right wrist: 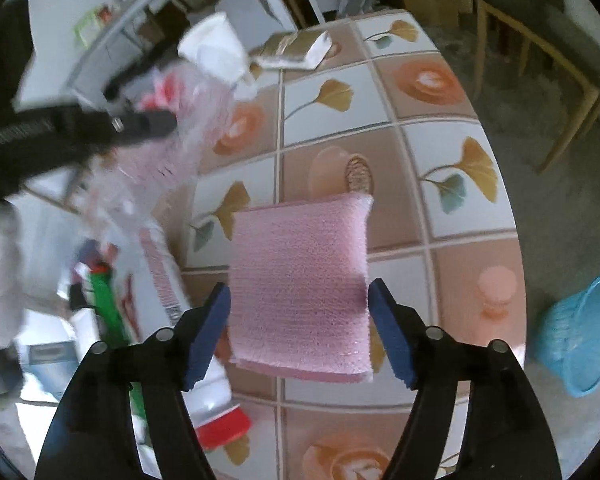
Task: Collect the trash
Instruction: 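Lift the clear bag with the left gripper while the right gripper lifts the pink sponge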
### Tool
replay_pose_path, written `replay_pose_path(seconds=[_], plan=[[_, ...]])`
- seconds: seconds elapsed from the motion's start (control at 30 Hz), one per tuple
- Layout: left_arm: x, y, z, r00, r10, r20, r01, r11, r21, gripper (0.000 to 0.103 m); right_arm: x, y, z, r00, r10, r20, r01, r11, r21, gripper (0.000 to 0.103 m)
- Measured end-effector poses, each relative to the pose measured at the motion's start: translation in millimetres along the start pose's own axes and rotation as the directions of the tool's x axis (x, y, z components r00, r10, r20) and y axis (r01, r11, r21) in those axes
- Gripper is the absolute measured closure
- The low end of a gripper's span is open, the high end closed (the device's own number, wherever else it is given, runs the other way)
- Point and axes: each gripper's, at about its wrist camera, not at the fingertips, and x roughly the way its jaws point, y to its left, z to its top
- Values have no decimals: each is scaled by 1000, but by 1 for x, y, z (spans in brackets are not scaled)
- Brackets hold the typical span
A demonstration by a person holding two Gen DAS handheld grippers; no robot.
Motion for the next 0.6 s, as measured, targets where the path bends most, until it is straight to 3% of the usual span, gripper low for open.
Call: replay_pose_path(seconds=[0.13,0.3,0.37,0.43,0.53,0.6], plan=[[-2,6,0,1000,-21,4,21,999,-30,97,16,19,2,997,-70,-27,68,996,-66,25],[-4,11,-4,999,-43,9,44,998,-45,97,25,29,1,993,-111,-31,107,989,-104,27],[-5,13,-5,999,-53,12,54,997,-51,97,27,28,-1,992,-126,-27,122,986,-110,38],[-6,15,-6,998,-60,15,60,997,-57,97,23,23,-2,991,-132,-13,131,988,-87,58],[-8,19,-8,998,-66,20,67,996,-64,97,13,8,-2,998,-69,-13,69,998,-12,67],[-11,19,-10,997,-72,26,73,995,-69,97,4,4,-3,998,-70,8,70,998,-4,68]])
